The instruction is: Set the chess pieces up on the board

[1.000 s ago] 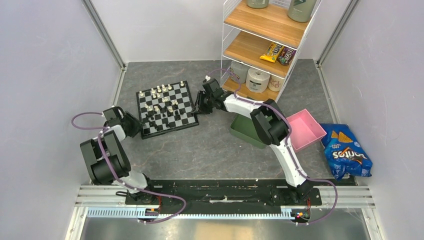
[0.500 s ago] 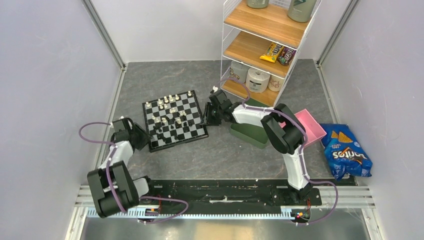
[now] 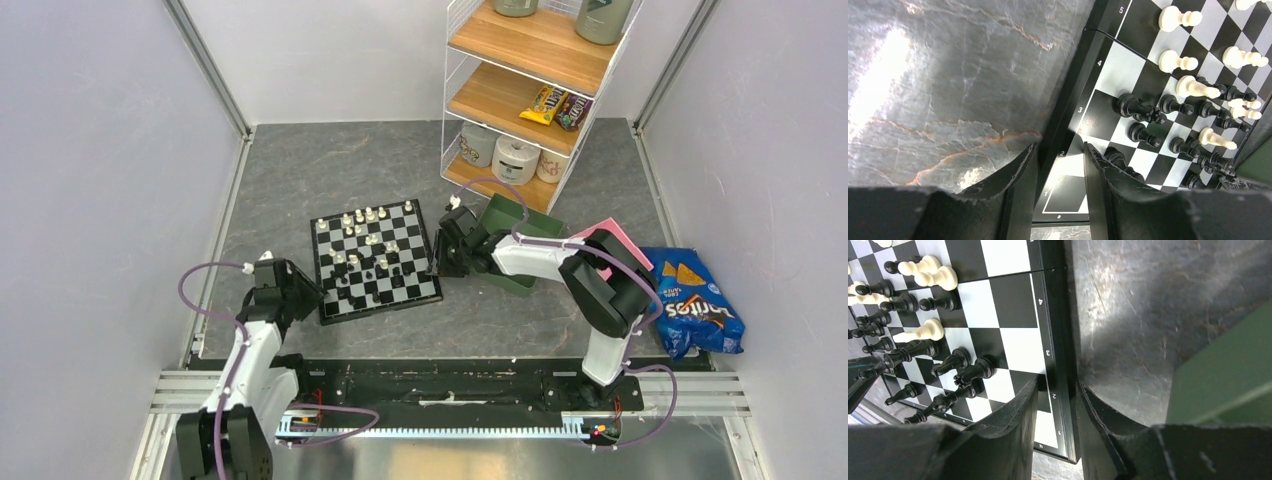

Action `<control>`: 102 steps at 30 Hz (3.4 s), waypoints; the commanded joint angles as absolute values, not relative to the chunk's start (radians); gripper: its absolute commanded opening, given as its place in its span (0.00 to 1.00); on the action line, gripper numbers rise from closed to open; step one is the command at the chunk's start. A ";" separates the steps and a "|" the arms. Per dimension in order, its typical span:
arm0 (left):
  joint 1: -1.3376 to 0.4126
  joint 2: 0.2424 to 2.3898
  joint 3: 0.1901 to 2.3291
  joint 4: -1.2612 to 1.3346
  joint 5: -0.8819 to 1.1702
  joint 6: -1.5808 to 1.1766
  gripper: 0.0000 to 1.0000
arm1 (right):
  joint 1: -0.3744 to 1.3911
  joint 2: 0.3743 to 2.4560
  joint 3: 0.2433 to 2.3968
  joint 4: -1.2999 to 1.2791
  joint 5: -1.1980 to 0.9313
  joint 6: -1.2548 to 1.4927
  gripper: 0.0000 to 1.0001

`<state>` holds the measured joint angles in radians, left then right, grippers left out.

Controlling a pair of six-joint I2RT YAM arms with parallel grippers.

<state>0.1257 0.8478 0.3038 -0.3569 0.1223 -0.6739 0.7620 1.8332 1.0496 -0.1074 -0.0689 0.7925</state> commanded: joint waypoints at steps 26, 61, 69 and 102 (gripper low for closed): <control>0.030 0.826 0.994 -0.951 -0.154 -0.579 0.94 | 0.811 1.835 1.551 -0.489 0.016 0.470 0.65; 0.073 0.508 0.813 -0.857 -0.335 -0.603 1.00 | 0.993 2.303 2.168 -0.755 -0.059 0.201 0.38; 0.170 0.512 0.807 -0.826 -0.249 -0.573 1.00 | 1.003 2.407 2.301 -0.807 -0.017 0.132 0.38; 0.182 0.529 0.804 -0.824 -0.231 -0.570 1.00 | 1.006 2.540 2.463 -0.855 -0.051 0.073 0.38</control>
<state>0.1738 0.5209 0.8047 -0.8581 -0.2508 -0.5884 1.0042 2.5202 2.4115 -0.8501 -0.0471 0.0986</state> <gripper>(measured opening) 0.994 0.381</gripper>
